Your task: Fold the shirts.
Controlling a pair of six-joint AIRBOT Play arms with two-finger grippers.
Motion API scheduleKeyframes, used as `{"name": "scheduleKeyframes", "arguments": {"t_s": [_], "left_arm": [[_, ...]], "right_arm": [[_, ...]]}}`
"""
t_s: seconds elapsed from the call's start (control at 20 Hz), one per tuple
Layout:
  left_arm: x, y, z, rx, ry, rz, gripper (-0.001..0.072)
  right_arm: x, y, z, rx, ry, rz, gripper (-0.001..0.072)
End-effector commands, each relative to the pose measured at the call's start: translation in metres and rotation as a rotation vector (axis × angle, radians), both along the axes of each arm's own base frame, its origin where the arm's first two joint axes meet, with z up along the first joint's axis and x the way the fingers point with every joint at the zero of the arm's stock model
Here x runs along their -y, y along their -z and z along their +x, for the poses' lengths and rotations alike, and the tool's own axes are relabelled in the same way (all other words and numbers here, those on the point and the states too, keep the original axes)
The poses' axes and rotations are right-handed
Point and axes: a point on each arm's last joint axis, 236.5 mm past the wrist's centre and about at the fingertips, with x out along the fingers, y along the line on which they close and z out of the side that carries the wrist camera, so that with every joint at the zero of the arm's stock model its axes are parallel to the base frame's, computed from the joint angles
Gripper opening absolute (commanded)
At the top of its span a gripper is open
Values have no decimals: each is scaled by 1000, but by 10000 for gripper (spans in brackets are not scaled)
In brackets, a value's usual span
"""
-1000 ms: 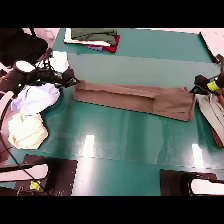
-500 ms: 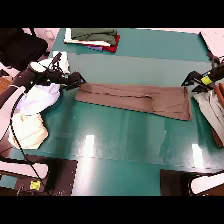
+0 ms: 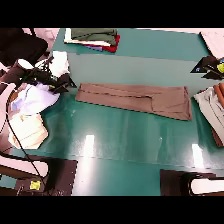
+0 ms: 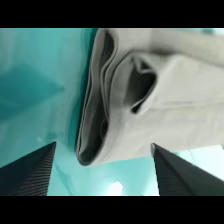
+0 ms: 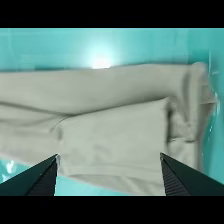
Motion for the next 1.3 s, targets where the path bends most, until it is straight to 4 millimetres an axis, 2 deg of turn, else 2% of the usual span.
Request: {"name": "scheduleKeyframes", "arguments": {"t_s": [0.0, 0.1, 0.2, 0.25, 0.35, 0.4, 0.45, 0.5, 0.55, 0.65, 0.75, 0.8, 0.9, 0.95, 1.1, 1.15, 1.2, 1.25], "left_arm": [[21, 24, -16, -109, 57, -135, 710], [23, 37, -17, -131, 61, -146, 710], [29, 39, -9, -114, 50, -154, 695], [33, 41, -7, -107, 49, -152, 567], [44, 43, -3, -79, 76, -132, 490], [51, 42, -5, -77, 97, -132, 133], [58, 39, -10, -88, 126, -144, 26], [63, 33, -19, -114, 166, -161, 25], [58, 29, -29, -140, 204, -135, 25], [23, 23, -44, -187, 215, 28, 25], [-8, 7, -44, -175, 142, 148, 25], [-15, -2, -41, -148, 118, 167, 25], [-18, -8, -36, -121, 98, 181, 25], [-18, -7, -36, -125, 94, 180, 26], [-18, -7, -35, -120, 90, 180, 27], [-17, -8, -36, -125, 95, 178, 97], [-17, -11, -36, -127, 91, 175, 502], [-18, -19, -32, -134, 52, 167, 711]], "right_arm": [[-27, -17, -16, 64, -35, 2, 707], [-34, -17, -24, 82, -36, 2, 707], [-36, -12, -36, 72, -35, 2, 707], [-36, -9, -41, 61, -32, 3, 706], [-29, -3, -50, 40, -9, 6, 706], [-25, -2, -53, 33, 4, 7, 706], [-20, 0, -57, 23, 14, 8, 706], [-12, 3, -61, 10, 31, 9, 706], [-4, 6, -64, -11, 48, 11, 707], [9, 20, -72, -54, 73, 19, 707], [18, 43, -80, -101, 82, 27, 707], [21, 59, -85, -132, 82, 31, 706], [24, 86, -93, -196, 72, 68, 707], [16, 95, -93, -214, 65, 133, 707], [3, 114, -77, -220, 52, 286, 707], [4, 121, -71, -225, 42, 291, 707], [7, 127, -63, -229, 28, 291, 707], [8, 132, -54, -231, 22, 297, 707]]}}
